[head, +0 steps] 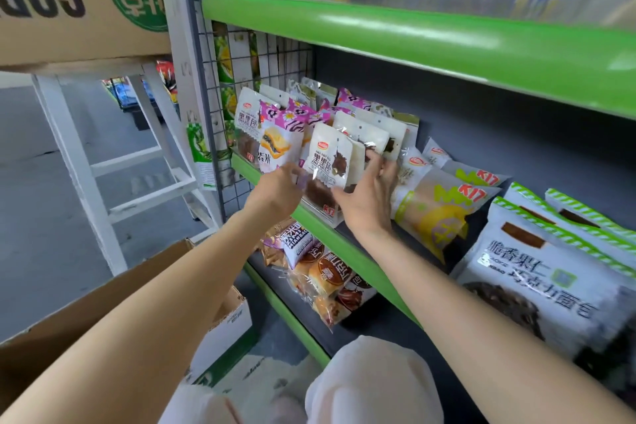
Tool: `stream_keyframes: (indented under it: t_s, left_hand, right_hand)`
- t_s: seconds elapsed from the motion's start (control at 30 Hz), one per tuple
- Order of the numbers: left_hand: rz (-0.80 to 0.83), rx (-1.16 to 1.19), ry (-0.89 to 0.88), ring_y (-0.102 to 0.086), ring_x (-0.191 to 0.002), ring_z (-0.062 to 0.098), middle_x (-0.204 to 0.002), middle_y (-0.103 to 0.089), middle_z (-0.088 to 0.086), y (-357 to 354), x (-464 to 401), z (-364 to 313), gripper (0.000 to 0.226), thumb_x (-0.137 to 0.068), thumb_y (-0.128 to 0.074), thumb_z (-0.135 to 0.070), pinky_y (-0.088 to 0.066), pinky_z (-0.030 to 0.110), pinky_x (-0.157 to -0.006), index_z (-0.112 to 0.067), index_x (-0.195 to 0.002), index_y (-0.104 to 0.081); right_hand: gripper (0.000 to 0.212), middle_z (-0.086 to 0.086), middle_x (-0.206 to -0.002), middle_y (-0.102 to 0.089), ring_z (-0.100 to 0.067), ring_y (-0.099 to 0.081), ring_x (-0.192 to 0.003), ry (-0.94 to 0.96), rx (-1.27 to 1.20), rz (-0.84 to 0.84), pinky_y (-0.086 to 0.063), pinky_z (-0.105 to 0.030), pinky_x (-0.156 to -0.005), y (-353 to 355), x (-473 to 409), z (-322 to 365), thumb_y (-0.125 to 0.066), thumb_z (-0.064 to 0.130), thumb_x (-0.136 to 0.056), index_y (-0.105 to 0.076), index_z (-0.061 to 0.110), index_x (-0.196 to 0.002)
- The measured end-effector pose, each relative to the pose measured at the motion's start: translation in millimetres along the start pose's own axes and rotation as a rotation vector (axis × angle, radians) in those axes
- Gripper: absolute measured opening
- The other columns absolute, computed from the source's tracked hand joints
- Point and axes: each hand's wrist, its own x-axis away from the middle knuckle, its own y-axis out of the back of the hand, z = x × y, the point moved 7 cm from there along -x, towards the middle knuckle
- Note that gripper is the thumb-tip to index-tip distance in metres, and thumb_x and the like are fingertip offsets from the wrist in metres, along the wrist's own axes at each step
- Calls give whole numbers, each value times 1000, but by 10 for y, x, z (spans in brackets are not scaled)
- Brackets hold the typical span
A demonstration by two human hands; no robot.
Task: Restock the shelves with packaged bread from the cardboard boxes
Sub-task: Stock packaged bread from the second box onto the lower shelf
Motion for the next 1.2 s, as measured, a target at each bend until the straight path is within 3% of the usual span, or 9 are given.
stream_keyframes:
  t_s: [0.1, 0.23, 0.47, 0.6, 0.8, 0.93, 1.0, 1.07, 1.2]
  left_hand:
    - [-59, -24, 14, -64, -89, 30, -113, -65, 13, 215, 199, 58, 29, -95, -44, -19, -55, 42, -79, -14, -122, -52]
    - [-93, -43, 125, -63, -85, 28, -105, -67, 12, 448, 478, 479, 26, -89, -46, -11, -53, 36, -76, -15, -109, -63]
    - [-111, 0, 525, -64, -97, 32, -100, -69, 14, 679, 1047, 2160, 19, -87, -51, -16, -53, 36, -86, -9, -98, -65]
    - [-28, 134, 731, -70, -83, 32, -87, -72, 15, 430, 1434, 3269, 22, -87, -50, -11, -57, 35, -82, -1, -93, -68]
    - [206, 129, 1010, -60, -96, 28, -99, -62, 10, -301, 1921, 4575, 29, -89, -58, -23, -48, 30, -79, -3, -108, -64]
    - [408, 146, 1130, -50, -121, 29, -131, -52, 12, -708, 2118, 5017, 40, -97, -47, -26, -41, 34, -98, -3, -130, -50]
    - [566, 170, 1180, -44, -129, 30, -141, -44, 13, -854, 2199, 5069, 45, -101, -36, -30, -36, 36, -105, -3, -138, -40]
    - [706, 261, 1258, -46, -127, 32, -140, -45, 16, -1022, 2322, 5136, 49, -101, -36, -33, -38, 38, -107, -1, -138, -39]
    - [636, 311, 1271, -43, -130, 30, -144, -42, 13, -1093, 2345, 5201, 54, -100, -37, -39, -35, 36, -108, -2, -140, -38]
  right_hand:
    - [39, -7, -129, -42, -21, -44, -120, 154, -37, 42, -39, -30, -100, 44, 136, 333, -64, 15, -84, -48, 11, -119]
    - [17, -3, -106, -67, -17, -63, -96, 272, -100, 419, -51, -34, -89, -383, 423, 781, -59, 15, -88, -64, 10, -104]
    - [19, -4, -109, -69, -21, -61, -105, 321, -14, 852, -48, -31, -90, -1719, 1111, 1178, -56, 18, -89, -68, 12, -102]
    - [21, -3, -116, -64, -22, -57, -110, 306, 111, 1098, -43, -26, -86, -2674, 1630, 1137, -56, 23, -91, -67, 14, -106]
    - [34, -13, -116, -64, -30, -59, -106, 244, 372, 1418, -49, -36, -92, -4112, 2368, 750, -57, 27, -92, -63, 1, -113]
    - [47, -14, -129, -52, -26, -55, -71, 270, 621, 1671, -43, -26, -64, -4716, 2919, 561, -51, 32, -95, -48, 2, -130]
    - [50, -18, -139, -45, -29, -59, -77, 230, 716, 1797, -45, -29, -74, -4851, 3127, 458, -45, 32, -97, -40, 4, -138]
    - [50, -19, -128, -48, -33, -54, -102, 186, 736, 1867, -41, -33, -87, -4947, 3253, 373, -43, 29, -99, -39, 1, -140]
    - [46, -14, -101, -55, -29, -57, -85, 27, 634, 1831, -46, -32, -71, -5064, 3215, 217, -54, 33, -94, -48, 2, -127]
